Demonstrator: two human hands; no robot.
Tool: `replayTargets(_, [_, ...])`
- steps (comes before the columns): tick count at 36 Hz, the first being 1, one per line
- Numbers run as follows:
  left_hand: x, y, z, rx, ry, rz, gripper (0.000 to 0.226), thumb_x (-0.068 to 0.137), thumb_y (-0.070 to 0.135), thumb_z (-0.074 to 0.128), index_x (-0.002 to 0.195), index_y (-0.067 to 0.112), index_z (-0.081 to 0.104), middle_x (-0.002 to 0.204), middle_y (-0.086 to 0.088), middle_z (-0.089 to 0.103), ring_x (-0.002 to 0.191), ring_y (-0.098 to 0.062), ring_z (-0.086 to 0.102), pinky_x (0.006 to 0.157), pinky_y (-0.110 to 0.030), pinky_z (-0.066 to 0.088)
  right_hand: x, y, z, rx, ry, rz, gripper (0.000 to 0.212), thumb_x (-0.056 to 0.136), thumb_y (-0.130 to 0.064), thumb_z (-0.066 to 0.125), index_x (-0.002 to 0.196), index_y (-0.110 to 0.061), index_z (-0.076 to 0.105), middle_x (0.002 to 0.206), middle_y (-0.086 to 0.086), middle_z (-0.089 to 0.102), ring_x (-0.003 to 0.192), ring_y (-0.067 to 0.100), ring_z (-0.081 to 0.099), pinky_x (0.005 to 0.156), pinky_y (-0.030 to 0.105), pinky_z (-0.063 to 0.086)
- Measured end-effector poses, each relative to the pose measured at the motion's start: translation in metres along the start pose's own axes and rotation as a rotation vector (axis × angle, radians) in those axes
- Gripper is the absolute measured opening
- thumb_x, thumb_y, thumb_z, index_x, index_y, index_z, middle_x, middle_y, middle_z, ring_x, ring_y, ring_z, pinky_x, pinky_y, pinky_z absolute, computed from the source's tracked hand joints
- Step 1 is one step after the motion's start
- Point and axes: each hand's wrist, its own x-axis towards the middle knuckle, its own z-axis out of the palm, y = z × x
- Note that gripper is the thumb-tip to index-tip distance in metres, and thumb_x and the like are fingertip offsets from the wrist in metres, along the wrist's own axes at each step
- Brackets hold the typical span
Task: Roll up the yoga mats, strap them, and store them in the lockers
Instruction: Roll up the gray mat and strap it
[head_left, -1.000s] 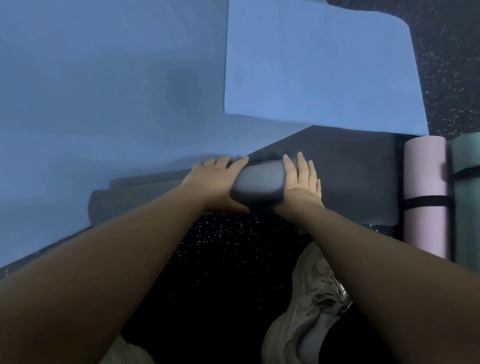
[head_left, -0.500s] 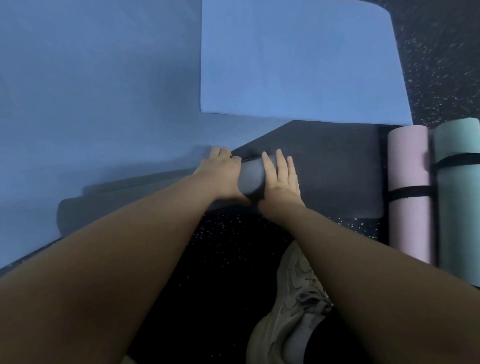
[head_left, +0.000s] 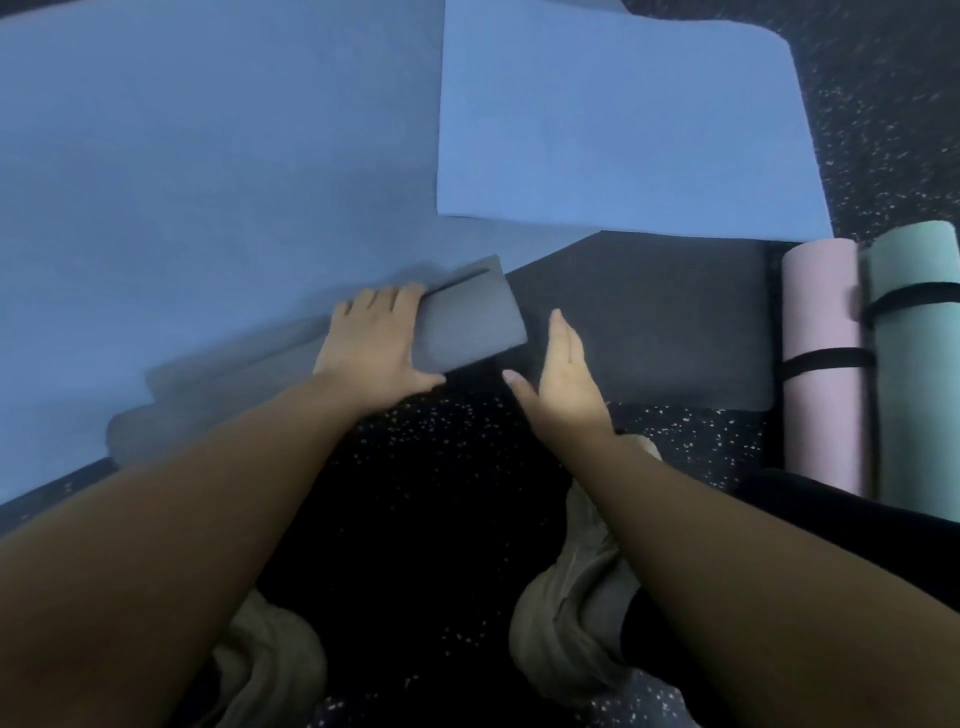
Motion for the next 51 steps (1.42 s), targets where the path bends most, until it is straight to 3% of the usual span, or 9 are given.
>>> replayTargets(4, [-0.018, -0.011, -0.008, -0.012, 0.109, -0.008, 0.1, 0.065, 0.051, 0.081, 0.144, 0.014, 0.033, 0.138, -0.01, 0.047, 0.128, -0.03, 0.04, 0.104, -0.043, 0.027, -0.018, 0.008, 0.023, -0.198, -0.19, -0.134, 0.059, 0.093, -0.032, 0.064, 0.144, -0.011, 0.042, 0.144, 0.009, 0.042, 0.132, 0.028, 0.04, 0.108, 0.038, 0.034])
replayTargets(9, [-0.033, -0.012, -0.015, -0.021, 0.161, -0.007, 0.111, 0.067, 0.05, 0.08, 0.154, 0.019, 0.017, 0.14, -0.007, 0.044, 0.128, -0.029, 0.038, 0.108, -0.043, 0.025, -0.034, 0.003, 0.049, -0.399, -0.471, -0.255, 0.066, 0.091, -0.038, 0.064, 0.149, -0.025, 0.035, 0.148, 0.003, 0.036, 0.133, 0.025, 0.036, 0.105, 0.041, 0.039])
replayTargets(13, [-0.043, -0.014, -0.017, -0.056, 0.177, 0.011, 0.111, 0.068, 0.049, 0.08, 0.154, 0.022, 0.016, 0.142, -0.005, 0.042, 0.129, -0.028, 0.038, 0.11, -0.042, 0.023, -0.037, -0.003, 0.058, -0.408, -0.521, -0.243, 0.071, 0.089, -0.043, 0.066, 0.15, -0.029, 0.032, 0.151, 0.005, 0.03, 0.137, 0.026, 0.028, 0.107, 0.044, 0.038])
replayTargets(22, [-0.063, -0.013, -0.012, -0.038, 0.185, 0.08, 0.111, 0.067, 0.05, 0.081, 0.154, 0.021, 0.017, 0.143, -0.005, 0.041, 0.127, -0.028, 0.038, 0.11, -0.039, 0.022, -0.066, -0.002, 0.069, -0.522, -0.713, -0.391, 0.074, 0.084, -0.045, 0.07, 0.148, -0.028, 0.037, 0.144, 0.003, 0.033, 0.132, 0.021, 0.032, 0.105, 0.041, 0.04])
replayTargets(26, [-0.071, -0.012, -0.011, -0.04, 0.203, 0.105, 0.111, 0.067, 0.049, 0.081, 0.154, 0.02, 0.019, 0.143, -0.006, 0.042, 0.128, -0.028, 0.038, 0.109, -0.038, 0.021, -0.079, -0.003, 0.07, -0.451, -0.671, -0.369, 0.065, 0.09, -0.053, 0.059, 0.145, -0.023, 0.042, 0.141, 0.003, 0.037, 0.13, 0.021, 0.037, 0.104, 0.038, 0.041])
replayTargets(30, [-0.077, -0.013, -0.012, -0.039, 0.234, 0.123, 0.111, 0.065, 0.046, 0.083, 0.153, 0.017, 0.023, 0.14, -0.008, 0.044, 0.126, -0.029, 0.04, 0.108, -0.04, 0.022, -0.084, -0.007, 0.068, -0.44, -0.646, -0.398, 0.073, 0.085, -0.061, 0.061, 0.144, -0.023, 0.041, 0.139, 0.0, 0.039, 0.127, 0.018, 0.038, 0.102, 0.036, 0.041])
replayTargets(34, [-0.083, -0.014, -0.009, -0.017, 0.281, 0.141, 0.111, 0.061, 0.044, 0.086, 0.151, 0.014, 0.028, 0.136, -0.011, 0.048, 0.121, -0.031, 0.044, 0.107, -0.043, 0.025, -0.087, -0.004, 0.071, -0.587, -0.656, -0.419, 0.07, 0.086, -0.048, 0.066, 0.145, -0.024, 0.038, 0.137, 0.002, 0.038, 0.125, 0.02, 0.037, 0.097, 0.036, 0.043])
replayTargets(41, [-0.093, -0.015, -0.011, -0.029, 0.303, 0.15, 0.113, 0.059, 0.043, 0.087, 0.151, 0.013, 0.028, 0.135, -0.012, 0.049, 0.122, -0.032, 0.045, 0.111, -0.052, 0.027, -0.093, 0.001, 0.071, -0.646, -0.513, -0.413, 0.025, 0.097, -0.012, 0.049, 0.12, -0.011, 0.06, 0.119, 0.005, 0.055, 0.113, 0.022, 0.046, 0.084, 0.034, 0.046])
replayTargets(51, [-0.105, -0.008, -0.035, -0.068, 0.29, 0.074, 0.114, 0.069, 0.037, 0.083, 0.154, 0.014, 0.011, 0.145, -0.013, 0.037, 0.133, -0.032, 0.034, 0.115, -0.055, 0.018, -0.089, -0.035, 0.026, -0.356, -0.176, -0.398, 0.022, 0.097, -0.016, 0.052, 0.114, -0.013, 0.066, 0.118, 0.01, 0.052, 0.112, 0.027, 0.049, 0.085, 0.039, 0.047])
